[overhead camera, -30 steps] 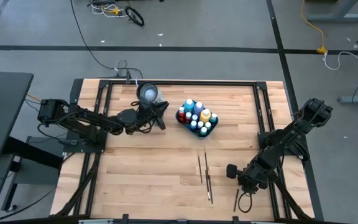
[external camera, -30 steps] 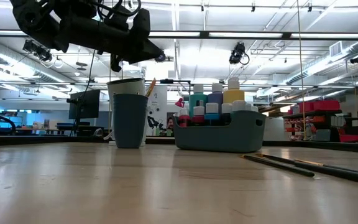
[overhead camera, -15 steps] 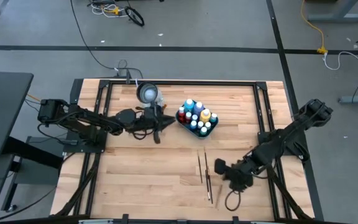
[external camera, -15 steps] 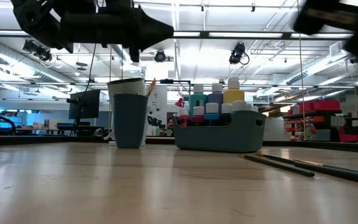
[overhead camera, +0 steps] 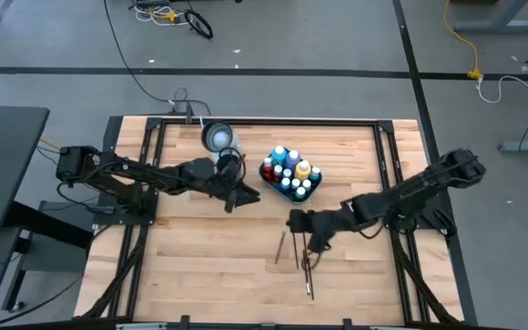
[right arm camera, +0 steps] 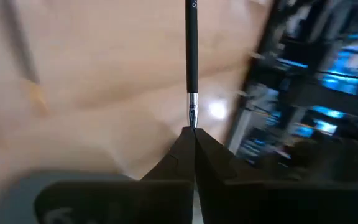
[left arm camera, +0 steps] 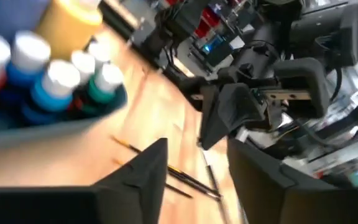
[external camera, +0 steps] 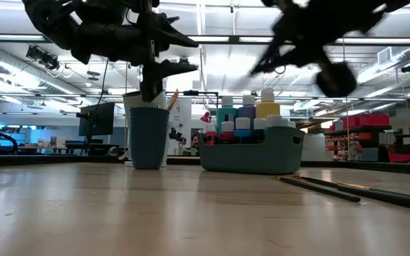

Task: Pick & Place Paint Supplies
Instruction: Put the silver paint brush into the blue cup

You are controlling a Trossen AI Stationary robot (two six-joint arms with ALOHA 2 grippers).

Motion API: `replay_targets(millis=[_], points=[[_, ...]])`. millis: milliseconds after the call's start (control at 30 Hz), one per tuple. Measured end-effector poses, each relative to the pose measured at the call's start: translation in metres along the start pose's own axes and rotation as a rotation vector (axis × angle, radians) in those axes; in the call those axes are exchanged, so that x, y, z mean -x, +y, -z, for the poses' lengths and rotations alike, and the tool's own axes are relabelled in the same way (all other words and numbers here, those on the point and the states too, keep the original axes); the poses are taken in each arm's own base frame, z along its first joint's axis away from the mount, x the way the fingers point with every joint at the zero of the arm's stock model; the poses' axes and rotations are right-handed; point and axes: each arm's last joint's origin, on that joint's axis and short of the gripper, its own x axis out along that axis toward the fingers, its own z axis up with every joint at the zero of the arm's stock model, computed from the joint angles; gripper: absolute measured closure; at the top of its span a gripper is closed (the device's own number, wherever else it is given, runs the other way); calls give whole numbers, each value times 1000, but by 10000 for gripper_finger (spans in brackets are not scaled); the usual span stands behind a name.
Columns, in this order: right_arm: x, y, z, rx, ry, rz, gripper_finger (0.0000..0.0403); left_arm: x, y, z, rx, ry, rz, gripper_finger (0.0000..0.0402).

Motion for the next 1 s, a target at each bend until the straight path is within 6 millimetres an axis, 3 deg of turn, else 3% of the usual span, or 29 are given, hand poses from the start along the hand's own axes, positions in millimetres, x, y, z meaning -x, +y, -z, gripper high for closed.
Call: replay_targets(millis=[267, 767, 1000], points=[[-27, -20, 34, 71, 143, 216, 403, 0, 3, 5, 98, 81, -6, 180], [-33, -28, 78, 63, 282, 308, 403, 0, 3, 4, 96, 45, -30, 184], [-33, -28, 85, 63, 249, 326, 403, 0, 5, 3, 121, 38, -37, 207]])
